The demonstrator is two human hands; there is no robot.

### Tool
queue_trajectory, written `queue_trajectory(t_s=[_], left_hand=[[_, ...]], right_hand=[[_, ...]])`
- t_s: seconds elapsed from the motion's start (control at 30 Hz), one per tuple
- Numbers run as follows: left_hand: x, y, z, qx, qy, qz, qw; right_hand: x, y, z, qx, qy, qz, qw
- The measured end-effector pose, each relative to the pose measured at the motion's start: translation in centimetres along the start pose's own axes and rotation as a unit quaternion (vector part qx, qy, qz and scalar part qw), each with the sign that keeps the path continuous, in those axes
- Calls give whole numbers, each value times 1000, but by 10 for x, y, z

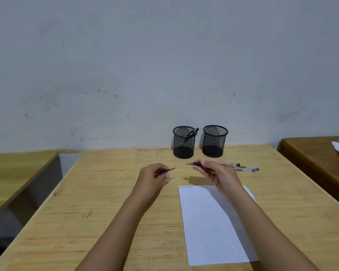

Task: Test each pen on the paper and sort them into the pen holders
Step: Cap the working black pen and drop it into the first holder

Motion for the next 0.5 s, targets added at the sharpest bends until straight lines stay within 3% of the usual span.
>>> queue_trajectory(t_s=[0.07, 0.4, 0.5], left_hand=[[12, -2, 2, -11, -10, 57, 998], [52, -11, 7, -82, -75, 88, 990], [60, -13, 8, -69, -82, 110, 988]], right_hand=[[0, -2, 3, -11, 3, -5, 1000], [-8, -12, 15, -48, -8, 2, 999], [-13, -15, 16, -49, 5, 7, 999]])
Point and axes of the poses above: each hand's wrist, its own z-axis away from the middle knuckle, its own y-axis out of the back of the hand, x = y × z, the point moved 4 cm from there along -z, towards the middle knuckle, and after that the axes turned 13 degrees about -x, right-handed, at the moved point
